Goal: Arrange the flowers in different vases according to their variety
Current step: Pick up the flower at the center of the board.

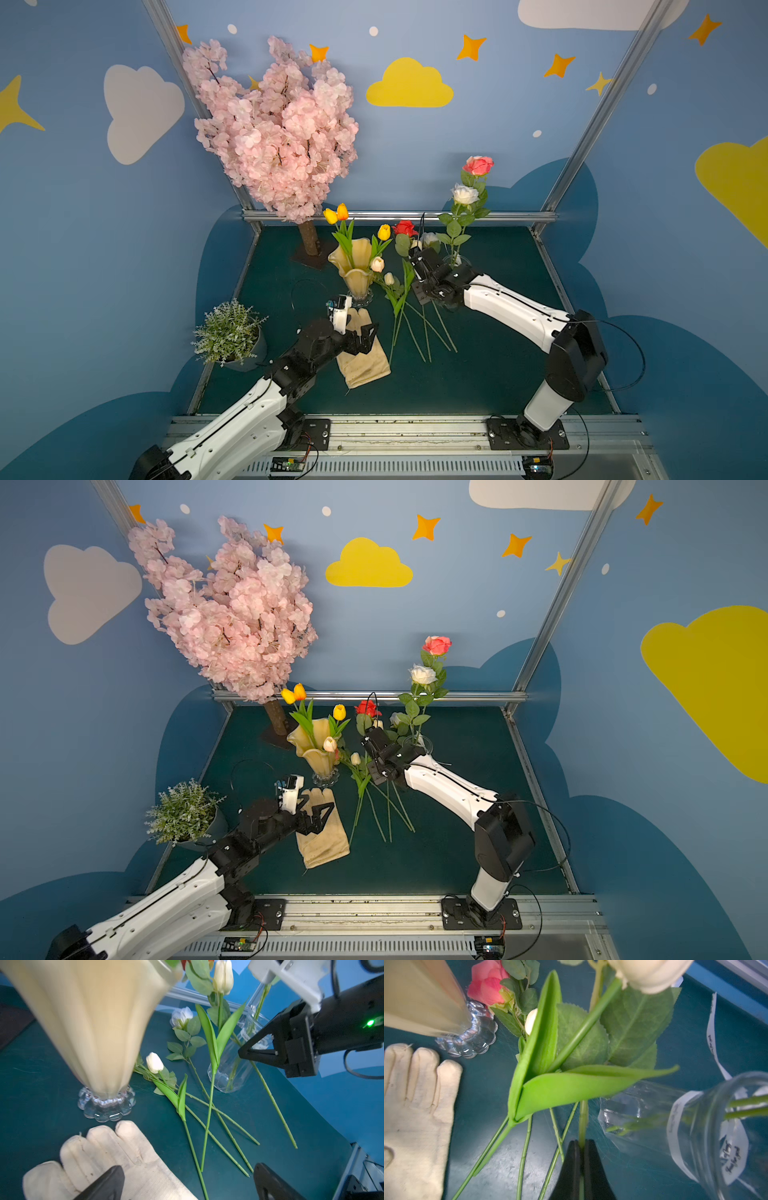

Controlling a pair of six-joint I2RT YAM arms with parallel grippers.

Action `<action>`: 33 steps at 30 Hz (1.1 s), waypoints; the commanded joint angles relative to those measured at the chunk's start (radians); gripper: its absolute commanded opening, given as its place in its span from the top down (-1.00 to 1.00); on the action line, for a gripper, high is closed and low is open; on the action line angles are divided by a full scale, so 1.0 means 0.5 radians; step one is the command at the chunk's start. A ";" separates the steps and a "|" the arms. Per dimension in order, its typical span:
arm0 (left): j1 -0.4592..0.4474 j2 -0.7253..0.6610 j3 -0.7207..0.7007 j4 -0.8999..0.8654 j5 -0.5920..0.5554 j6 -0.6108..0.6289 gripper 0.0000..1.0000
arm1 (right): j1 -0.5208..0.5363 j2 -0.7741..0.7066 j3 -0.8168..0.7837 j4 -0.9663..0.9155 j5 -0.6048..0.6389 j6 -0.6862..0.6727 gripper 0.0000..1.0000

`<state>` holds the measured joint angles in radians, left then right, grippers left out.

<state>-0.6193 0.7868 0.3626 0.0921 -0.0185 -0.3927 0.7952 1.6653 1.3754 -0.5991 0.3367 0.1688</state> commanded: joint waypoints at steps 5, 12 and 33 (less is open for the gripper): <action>-0.089 0.270 0.176 0.069 0.146 0.101 -1.00 | -0.060 -0.491 -0.358 0.440 -0.353 0.014 1.00; -0.172 0.373 0.220 0.070 0.119 0.150 -1.00 | -0.227 -0.634 -0.597 0.810 -0.959 0.117 1.00; -0.194 0.394 0.235 0.049 0.056 0.165 -1.00 | -0.137 -0.555 -0.171 0.418 -0.261 -0.077 1.00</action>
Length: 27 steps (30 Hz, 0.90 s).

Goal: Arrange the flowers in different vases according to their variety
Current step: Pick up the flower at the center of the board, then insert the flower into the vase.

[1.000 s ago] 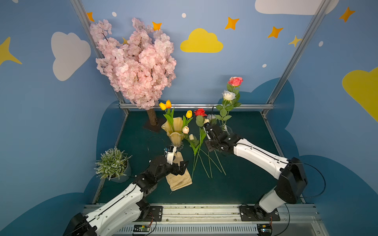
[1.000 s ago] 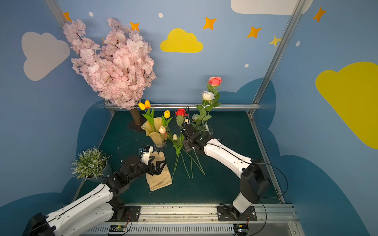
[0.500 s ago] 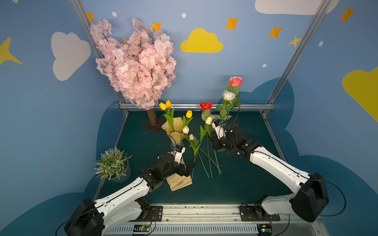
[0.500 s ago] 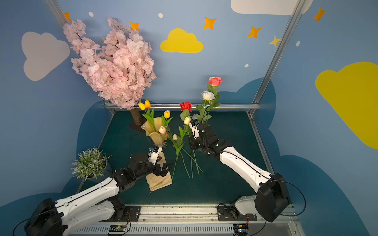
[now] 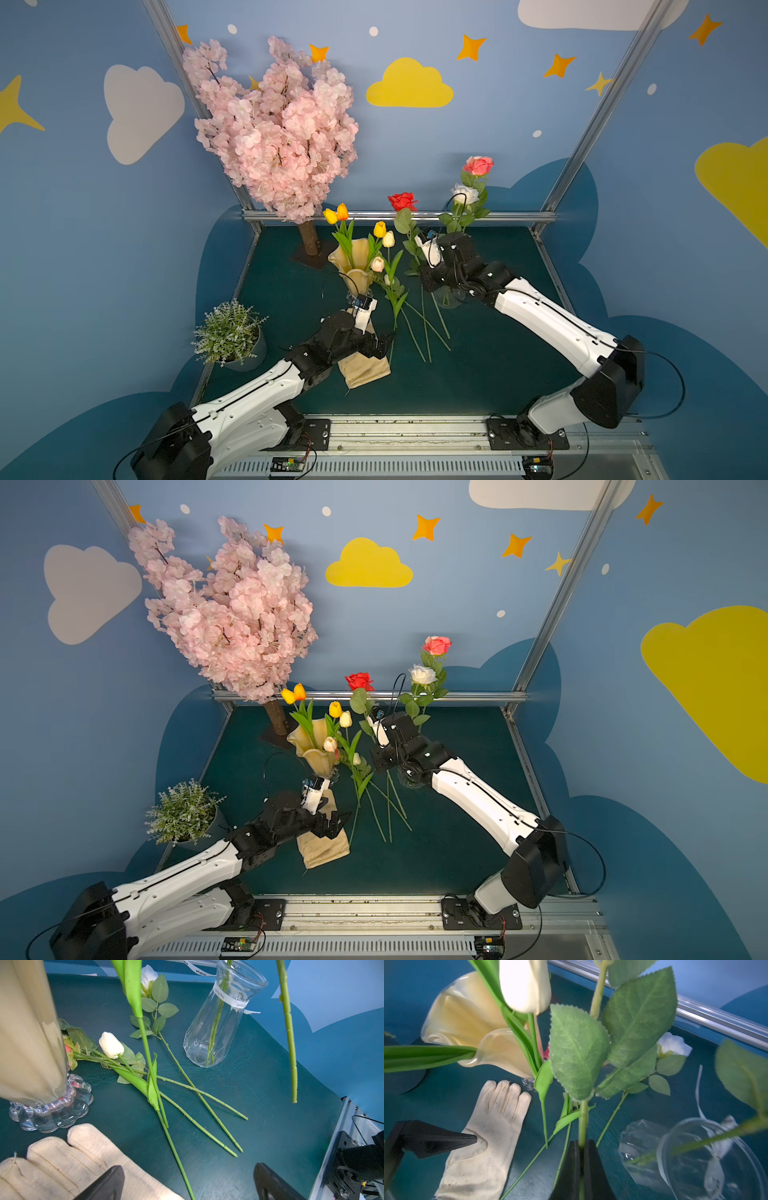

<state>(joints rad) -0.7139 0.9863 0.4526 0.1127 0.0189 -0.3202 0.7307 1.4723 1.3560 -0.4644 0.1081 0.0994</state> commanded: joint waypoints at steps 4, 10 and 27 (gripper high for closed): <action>-0.008 -0.005 0.058 0.008 -0.013 0.019 -1.00 | -0.017 -0.418 -0.372 0.560 0.137 0.001 1.00; -0.009 -0.024 0.052 0.002 -0.040 0.021 -1.00 | -0.092 -0.643 -0.421 0.834 0.201 -0.065 1.00; -0.008 -0.089 0.041 -0.057 -0.200 0.012 -1.00 | -0.496 -0.432 -0.398 1.649 0.165 -0.228 1.00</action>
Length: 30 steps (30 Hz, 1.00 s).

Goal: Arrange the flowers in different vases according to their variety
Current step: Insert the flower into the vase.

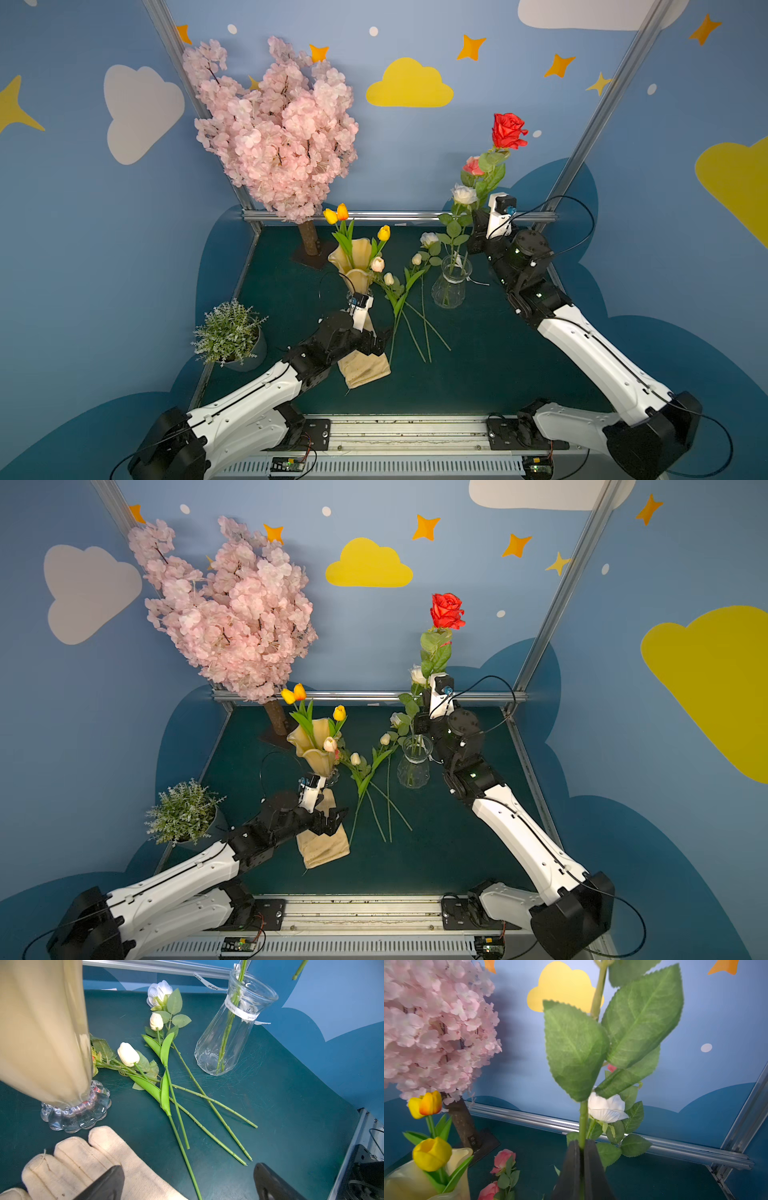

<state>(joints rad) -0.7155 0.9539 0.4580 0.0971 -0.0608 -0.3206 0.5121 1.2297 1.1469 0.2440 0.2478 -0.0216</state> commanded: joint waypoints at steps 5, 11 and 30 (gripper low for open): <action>-0.005 -0.027 0.029 -0.028 -0.047 0.014 -1.00 | -0.213 0.151 0.029 0.295 -0.316 0.143 1.00; -0.005 -0.033 0.028 -0.022 -0.044 0.012 -1.00 | -0.274 0.188 -0.079 0.369 -0.393 0.201 1.00; -0.005 0.005 0.041 -0.022 -0.047 0.015 -1.00 | -0.317 0.162 -0.446 0.243 -0.710 0.329 0.61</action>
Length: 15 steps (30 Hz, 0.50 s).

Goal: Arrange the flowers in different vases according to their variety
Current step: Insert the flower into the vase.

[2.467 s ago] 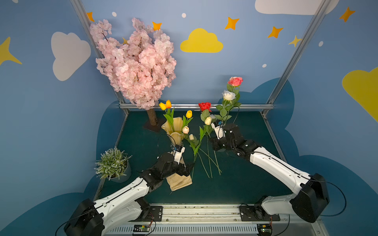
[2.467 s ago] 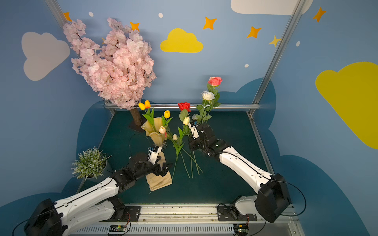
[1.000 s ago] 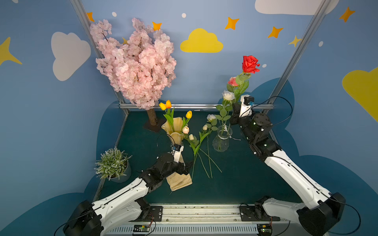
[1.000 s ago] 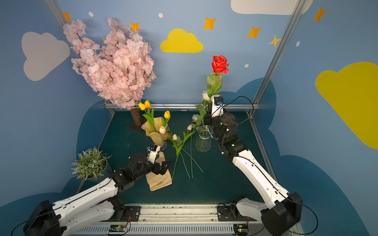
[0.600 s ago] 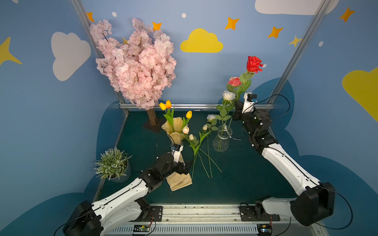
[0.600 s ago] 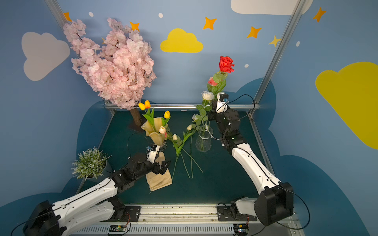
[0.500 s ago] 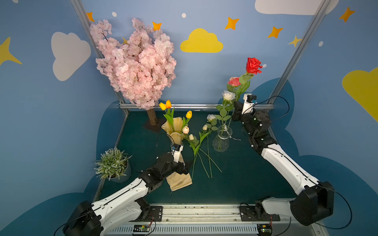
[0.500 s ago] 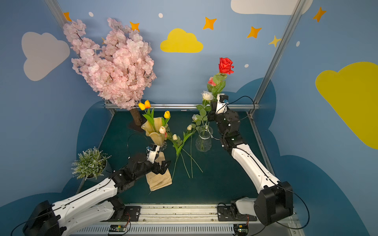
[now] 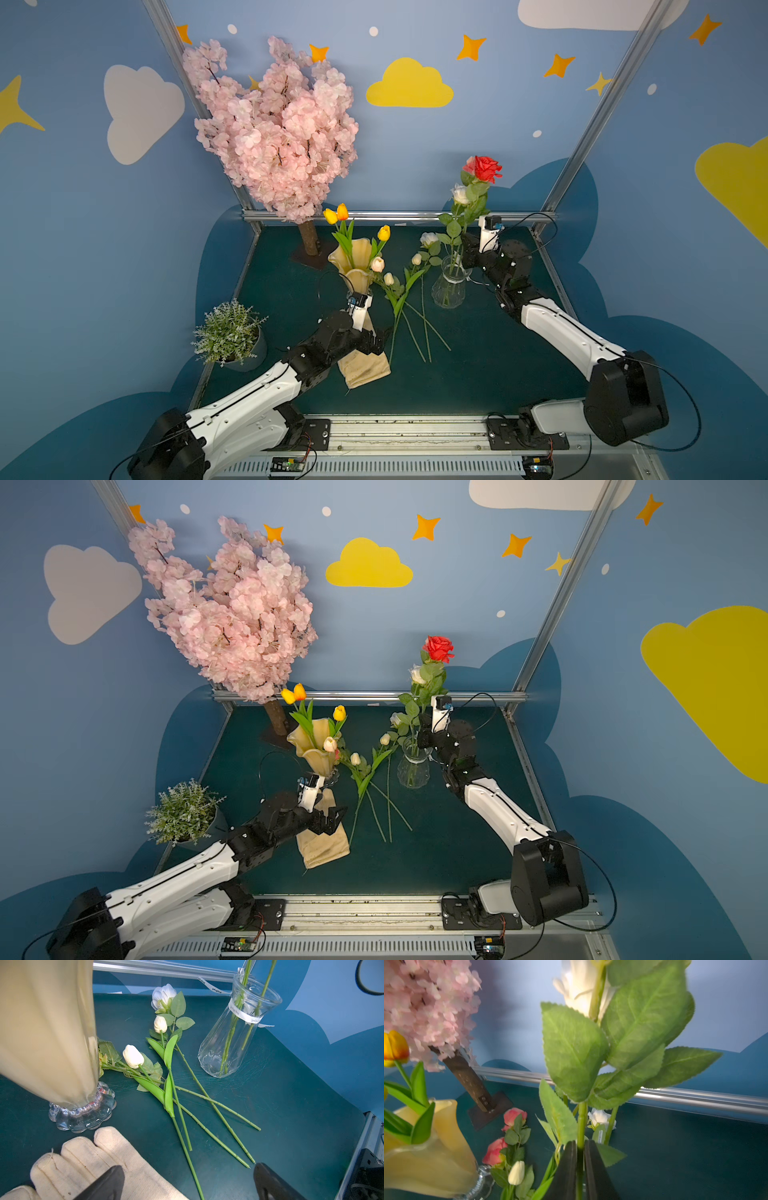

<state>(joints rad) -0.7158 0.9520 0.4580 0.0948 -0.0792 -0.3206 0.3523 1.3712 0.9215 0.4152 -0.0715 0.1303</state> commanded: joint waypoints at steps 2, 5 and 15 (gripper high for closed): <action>-0.004 0.027 0.047 -0.024 -0.014 0.010 -1.00 | 0.003 -0.172 0.026 -0.273 -0.048 0.058 0.47; -0.004 0.055 0.063 -0.030 -0.017 0.011 -1.00 | 0.001 -0.270 0.068 -0.527 -0.063 0.086 0.40; -0.004 0.197 0.173 -0.183 -0.027 0.003 -1.00 | -0.002 -0.720 -0.063 -1.131 -0.142 0.167 0.19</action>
<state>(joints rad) -0.7158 1.0340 0.5072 0.0521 -0.0837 -0.3206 0.3523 1.0622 0.9245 -0.0307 -0.1150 0.1944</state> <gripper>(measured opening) 0.999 0.400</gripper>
